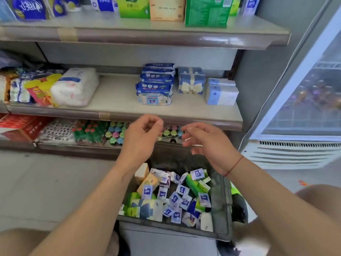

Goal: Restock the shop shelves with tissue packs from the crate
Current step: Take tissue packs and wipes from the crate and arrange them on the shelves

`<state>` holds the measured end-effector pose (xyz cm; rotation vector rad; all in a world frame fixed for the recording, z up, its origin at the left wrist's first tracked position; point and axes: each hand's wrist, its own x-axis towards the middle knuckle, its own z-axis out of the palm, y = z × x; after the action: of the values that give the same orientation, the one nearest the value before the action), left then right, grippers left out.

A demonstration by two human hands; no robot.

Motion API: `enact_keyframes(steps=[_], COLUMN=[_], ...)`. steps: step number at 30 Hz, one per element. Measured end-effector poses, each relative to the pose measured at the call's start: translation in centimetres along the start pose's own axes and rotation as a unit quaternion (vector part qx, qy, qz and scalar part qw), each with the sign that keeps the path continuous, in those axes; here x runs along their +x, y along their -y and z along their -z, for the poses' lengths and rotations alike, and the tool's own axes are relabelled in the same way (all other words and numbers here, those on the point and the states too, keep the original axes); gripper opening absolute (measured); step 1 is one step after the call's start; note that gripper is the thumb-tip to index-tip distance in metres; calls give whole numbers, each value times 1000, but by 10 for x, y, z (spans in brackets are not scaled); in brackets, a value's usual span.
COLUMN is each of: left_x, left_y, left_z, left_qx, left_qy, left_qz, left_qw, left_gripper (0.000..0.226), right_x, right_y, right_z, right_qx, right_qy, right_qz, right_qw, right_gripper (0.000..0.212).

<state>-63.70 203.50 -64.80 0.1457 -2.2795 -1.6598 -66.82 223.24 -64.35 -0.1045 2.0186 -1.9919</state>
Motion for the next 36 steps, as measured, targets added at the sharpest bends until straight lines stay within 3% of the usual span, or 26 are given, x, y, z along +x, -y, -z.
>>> enact_keyframes(steps=[10,17,21,25,27,29,31,34,36], left_x=[-30,-41,-36,-40,-44,-49,-54,-59,-60], left_y=[159,226,248,273,294,308,315,323,329], left_z=[-47,-70,-70,-56,-46,-35,-27,-24,-25], left_qx=[82,201,317,452,487,477,454,454,455], left_qy=[78,201,283,387,348,293,292,302,317], left_qz=[175,216,237,279,303,342,373,392,398], left_qw=[978,934,874,754,742,755,755,741,731], left_gripper=[11,10,23,56,64,62,60,56,51], right_x=[30,48,54,51,52,52,52,53,52], right_y=[-143,-212,-245,-276,-292,-302,-315,-344,-350], right_z=[20,32,21,-4,-21,-43,-65,-88,-97], right_qx=[-106,-197,-249,-285,-328,-361,-379,-387,-382], right_qy=[-1,15,52,147,205,262,303,297,279], right_qz=[-169,-244,-268,-273,-258,-232,-208,-221,-231], right_qw=[980,949,929,907,885,865,850,845,850], right_gripper=[20,20,19,16,34,60,83,109,109])
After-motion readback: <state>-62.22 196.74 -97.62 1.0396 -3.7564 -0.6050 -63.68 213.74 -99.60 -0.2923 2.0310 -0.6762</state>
